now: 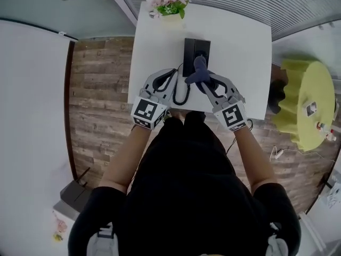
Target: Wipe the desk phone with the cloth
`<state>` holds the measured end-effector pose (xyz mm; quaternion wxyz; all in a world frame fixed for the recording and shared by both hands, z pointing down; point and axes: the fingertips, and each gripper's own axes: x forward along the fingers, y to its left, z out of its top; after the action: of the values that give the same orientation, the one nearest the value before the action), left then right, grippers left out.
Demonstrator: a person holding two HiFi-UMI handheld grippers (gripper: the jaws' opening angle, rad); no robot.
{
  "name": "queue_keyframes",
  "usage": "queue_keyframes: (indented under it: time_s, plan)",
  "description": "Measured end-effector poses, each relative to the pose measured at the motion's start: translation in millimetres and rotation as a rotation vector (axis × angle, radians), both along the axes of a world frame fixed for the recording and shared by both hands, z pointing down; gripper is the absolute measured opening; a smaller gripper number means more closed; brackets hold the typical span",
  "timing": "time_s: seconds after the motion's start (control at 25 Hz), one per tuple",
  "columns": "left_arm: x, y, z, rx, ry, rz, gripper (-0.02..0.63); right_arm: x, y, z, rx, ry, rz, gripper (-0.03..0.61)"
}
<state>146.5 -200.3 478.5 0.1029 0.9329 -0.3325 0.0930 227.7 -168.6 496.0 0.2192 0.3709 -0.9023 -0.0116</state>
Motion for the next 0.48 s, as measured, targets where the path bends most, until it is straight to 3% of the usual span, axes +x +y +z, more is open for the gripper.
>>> queue_keyframes:
  time_s: [0.24,0.48]
  plan:
    - [7,18,-58,0.073,0.036,0.063,0.011,10,2,-87,0.093,-0.217,0.074,0.078]
    - [18,23,-108,0.146,0.07,0.093,0.011,18,1,-146,0.177,-0.322,0.116,0.078]
